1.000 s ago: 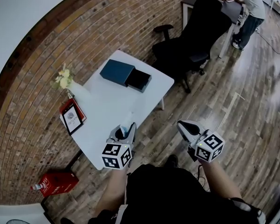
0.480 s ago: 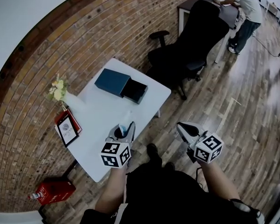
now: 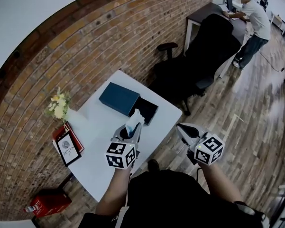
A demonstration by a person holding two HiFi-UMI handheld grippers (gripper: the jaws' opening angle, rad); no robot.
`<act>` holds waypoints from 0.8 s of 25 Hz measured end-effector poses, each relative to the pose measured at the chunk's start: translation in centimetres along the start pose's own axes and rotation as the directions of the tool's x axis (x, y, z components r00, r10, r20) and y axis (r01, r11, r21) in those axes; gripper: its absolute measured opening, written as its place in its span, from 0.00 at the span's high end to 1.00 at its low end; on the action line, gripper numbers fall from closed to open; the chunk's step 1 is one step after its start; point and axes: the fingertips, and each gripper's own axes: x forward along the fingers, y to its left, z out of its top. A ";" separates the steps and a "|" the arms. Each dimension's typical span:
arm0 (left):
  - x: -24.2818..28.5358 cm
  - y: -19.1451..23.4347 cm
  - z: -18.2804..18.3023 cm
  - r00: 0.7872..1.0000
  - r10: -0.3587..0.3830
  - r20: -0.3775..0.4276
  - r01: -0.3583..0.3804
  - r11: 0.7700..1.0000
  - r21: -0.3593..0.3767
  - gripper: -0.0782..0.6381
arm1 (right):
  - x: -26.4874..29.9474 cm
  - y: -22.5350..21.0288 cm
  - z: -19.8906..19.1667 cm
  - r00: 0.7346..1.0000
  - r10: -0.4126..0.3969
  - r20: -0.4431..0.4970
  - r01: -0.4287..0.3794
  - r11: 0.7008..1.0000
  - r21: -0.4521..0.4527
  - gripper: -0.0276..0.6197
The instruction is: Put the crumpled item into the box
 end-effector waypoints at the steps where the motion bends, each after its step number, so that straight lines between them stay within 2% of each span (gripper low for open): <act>1: 0.4 0.6 0.3 1.000 -0.007 0.005 0.007 1.000 -0.004 0.78 | 1.0 -0.1 0.3 1.000 0.002 -0.007 -0.002 1.000 -0.007 0.96; 4: 1.4 2.4 0.7 1.000 -0.021 0.009 0.021 1.000 -0.015 0.78 | 3.6 0.0 0.5 0.999 0.016 -0.034 -0.017 1.000 -0.023 0.96; 10: 4.0 4.4 -0.9 0.999 -0.032 -0.031 0.030 0.997 -0.074 0.78 | 6.2 -1.1 -0.4 0.995 0.035 -0.098 -0.037 0.999 -0.018 0.96; 16: 8.2 5.1 -3.5 0.987 -0.048 -0.152 0.029 0.991 -0.127 0.78 | 7.6 -4.8 -0.8 0.990 0.051 -0.134 -0.048 0.999 0.023 0.96; 20: 10.9 5.8 -5.6 0.971 -0.028 -0.237 -0.001 0.993 -0.121 0.78 | 8.4 -7.4 -1.3 0.986 0.070 -0.153 -0.063 0.997 0.053 0.96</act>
